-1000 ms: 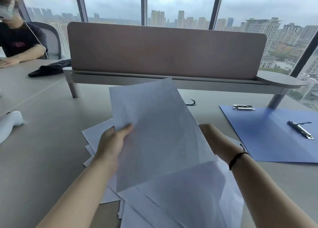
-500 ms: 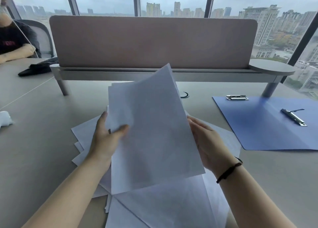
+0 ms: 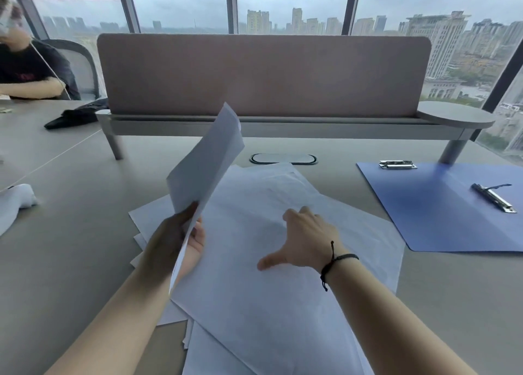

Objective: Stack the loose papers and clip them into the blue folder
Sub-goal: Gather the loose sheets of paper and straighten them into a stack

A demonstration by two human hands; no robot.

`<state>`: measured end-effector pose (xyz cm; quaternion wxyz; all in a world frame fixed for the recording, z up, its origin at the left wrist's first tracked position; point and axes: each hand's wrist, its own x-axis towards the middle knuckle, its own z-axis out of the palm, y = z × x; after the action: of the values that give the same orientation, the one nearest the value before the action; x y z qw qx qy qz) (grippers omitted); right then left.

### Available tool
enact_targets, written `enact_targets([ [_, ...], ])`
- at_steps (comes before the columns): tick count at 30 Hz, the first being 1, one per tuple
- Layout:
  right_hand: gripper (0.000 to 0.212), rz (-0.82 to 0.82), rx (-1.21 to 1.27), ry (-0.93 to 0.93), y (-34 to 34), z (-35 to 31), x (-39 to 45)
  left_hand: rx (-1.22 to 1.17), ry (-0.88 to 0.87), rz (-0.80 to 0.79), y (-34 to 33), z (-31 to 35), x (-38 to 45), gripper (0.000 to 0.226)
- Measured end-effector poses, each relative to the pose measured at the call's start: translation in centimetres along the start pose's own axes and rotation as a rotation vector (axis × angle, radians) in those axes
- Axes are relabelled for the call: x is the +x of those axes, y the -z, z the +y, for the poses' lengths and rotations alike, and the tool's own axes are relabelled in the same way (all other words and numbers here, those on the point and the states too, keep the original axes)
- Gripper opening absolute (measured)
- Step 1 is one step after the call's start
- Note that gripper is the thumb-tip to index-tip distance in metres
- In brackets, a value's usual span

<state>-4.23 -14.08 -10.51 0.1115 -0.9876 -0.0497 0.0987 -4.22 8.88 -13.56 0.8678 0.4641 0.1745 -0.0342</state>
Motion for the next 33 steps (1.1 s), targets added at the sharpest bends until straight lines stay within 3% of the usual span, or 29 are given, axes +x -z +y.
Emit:
enact_targets([
  [5,0.077,-0.096,0.077,0.001,0.9,-0.9,1.0,0.001,-0.035,-0.014,0.4,-0.1,0.1,0.021],
  [9,0.017,0.01,0.285,0.098,0.3,0.7,1.9,0.114,-0.14,0.011,0.0,0.2,-0.3,0.011],
  [10,0.014,0.035,0.375,0.101,0.3,1.4,1.7,0.152,-0.192,0.021,-0.1,0.2,-0.3,0.016],
  [12,0.029,0.107,0.647,0.057,0.4,2.8,0.6,0.177,-0.255,0.02,-0.2,0.3,-0.3,0.024],
  [15,0.014,0.148,1.27,-0.01,0.3,4.6,-1.0,0.153,-0.273,0.044,-0.8,0.3,-0.5,0.015],
  [18,0.021,0.112,1.546,-0.085,0.0,5.4,-1.4,0.209,-0.33,0.06,-1.1,0.1,-0.6,0.017],
  [21,0.021,0.051,1.567,-0.056,-0.2,5.3,-1.6,0.274,-0.358,0.038,-1.2,-0.3,-0.7,0.035],
  [26,0.022,-0.081,1.497,0.097,0.4,4.3,-2.7,0.329,-0.458,0.034,-1.4,-0.6,-0.7,0.045],
  [28,0.017,0.027,1.423,0.098,0.7,4.3,-2.8,0.333,-0.437,0.005,-1.1,-0.5,-0.4,0.042],
  [31,0.009,0.392,1.296,-0.159,0.9,5.6,-1.9,0.208,-0.297,-0.037,-0.6,0.0,-0.1,0.028],
  [32,0.011,0.432,1.297,-0.235,0.9,6.1,-1.6,0.105,-0.224,-0.062,-0.4,0.1,-0.1,0.027],
  [33,0.019,0.412,1.352,-0.289,0.9,6.4,-1.4,-0.027,-0.161,-0.083,-0.3,0.1,-0.2,0.04],
])
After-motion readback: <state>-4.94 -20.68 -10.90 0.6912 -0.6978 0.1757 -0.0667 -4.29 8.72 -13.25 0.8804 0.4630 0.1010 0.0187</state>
